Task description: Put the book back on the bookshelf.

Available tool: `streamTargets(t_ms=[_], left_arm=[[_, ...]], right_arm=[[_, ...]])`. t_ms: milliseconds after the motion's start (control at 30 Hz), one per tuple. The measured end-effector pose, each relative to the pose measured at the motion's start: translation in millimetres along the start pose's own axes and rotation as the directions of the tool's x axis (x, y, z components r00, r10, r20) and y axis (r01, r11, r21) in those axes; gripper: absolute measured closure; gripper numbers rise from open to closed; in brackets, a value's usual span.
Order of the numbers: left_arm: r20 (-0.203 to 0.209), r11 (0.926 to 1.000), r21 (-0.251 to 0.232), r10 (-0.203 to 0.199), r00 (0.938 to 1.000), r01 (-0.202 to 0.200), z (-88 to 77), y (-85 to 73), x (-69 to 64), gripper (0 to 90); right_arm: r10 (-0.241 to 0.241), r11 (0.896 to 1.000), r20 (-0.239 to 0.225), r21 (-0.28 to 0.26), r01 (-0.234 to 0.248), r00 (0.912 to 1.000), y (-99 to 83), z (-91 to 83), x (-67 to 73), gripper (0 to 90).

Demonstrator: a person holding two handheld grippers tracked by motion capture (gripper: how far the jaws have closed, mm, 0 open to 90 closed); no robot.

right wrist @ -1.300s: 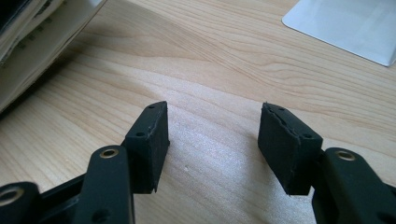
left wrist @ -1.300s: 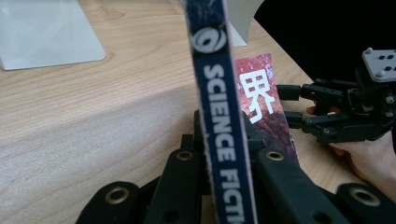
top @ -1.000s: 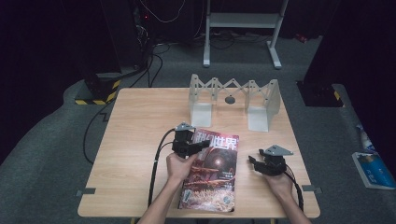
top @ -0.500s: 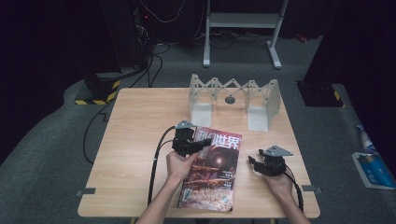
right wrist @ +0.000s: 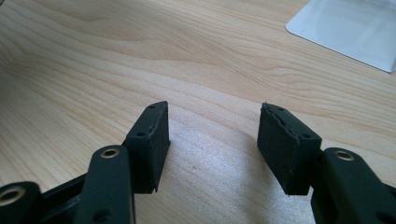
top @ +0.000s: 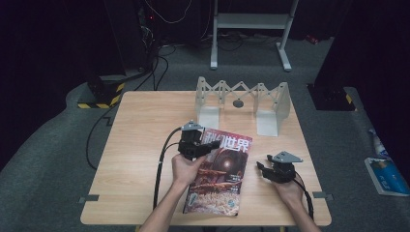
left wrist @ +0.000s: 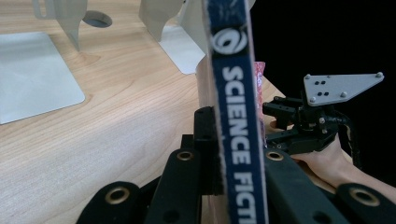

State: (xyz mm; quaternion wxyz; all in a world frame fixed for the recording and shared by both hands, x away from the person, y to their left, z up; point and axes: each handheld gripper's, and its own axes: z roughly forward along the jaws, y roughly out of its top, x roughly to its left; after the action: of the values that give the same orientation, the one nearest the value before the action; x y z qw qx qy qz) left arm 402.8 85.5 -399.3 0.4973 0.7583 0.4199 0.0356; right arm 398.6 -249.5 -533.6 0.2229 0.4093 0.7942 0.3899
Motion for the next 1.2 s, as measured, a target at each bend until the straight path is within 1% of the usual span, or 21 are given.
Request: streamTargets(t_ms=[167,633,733,767,867,900,1167,1200], left_arm=[[0.0,1.0,0.0,0.007,1.0,-0.007,-1.9,5.1,-2.8,83.8],[-0.004,0.9995,-0.009,0.03,0.9995,-0.03,-7.3,20.6,-9.9,83.8],[-0.005,0.9991,-0.01,0.04,0.9992,-0.04,-8.2,25.2,-12.2,83.8],[-0.006,0.9987,-0.006,0.051,0.9987,-0.051,-8.9,27.0,-12.7,83.8],[-0.005,0.9984,-0.012,0.056,0.9984,-0.056,-10.2,31.6,-16.0,83.8],[-0.007,0.9976,-0.007,0.069,0.9976,-0.069,-11.2,34.6,-17.4,83.8],[-0.014,0.9963,-0.002,0.086,0.9962,-0.086,-12.4,42.6,-20.9,83.8],[-0.014,0.9965,0.0,0.083,0.9964,-0.083,-12.5,43.6,-21.6,83.8]], right_arm=[[0.008,1.0,-0.012,0.002,-0.008,0.9999,0.1,0.0,0.2,44.7],[0.019,1.0,-0.022,-0.003,-0.019,0.9996,-0.2,-0.2,1.7,45.9],[0.02,1.0,-0.023,-0.004,-0.02,0.9995,-0.3,-0.2,1.7,45.9],[0.02,1.0,-0.023,-0.004,-0.02,0.9995,-0.3,-0.2,1.7,45.9],[0.022,1.0,-0.023,-0.004,-0.022,0.9995,-0.2,-0.3,1.8,45.9],[0.021,1.0,-0.023,-0.003,-0.021,0.9995,-0.2,-0.3,1.8,45.9],[0.016,1.0,-0.023,-0.004,-0.016,0.9996,-0.2,-0.1,1.8,45.9],[0.017,1.0,-0.023,-0.005,-0.017,0.9996,-0.2,-0.1,1.9,45.9]])
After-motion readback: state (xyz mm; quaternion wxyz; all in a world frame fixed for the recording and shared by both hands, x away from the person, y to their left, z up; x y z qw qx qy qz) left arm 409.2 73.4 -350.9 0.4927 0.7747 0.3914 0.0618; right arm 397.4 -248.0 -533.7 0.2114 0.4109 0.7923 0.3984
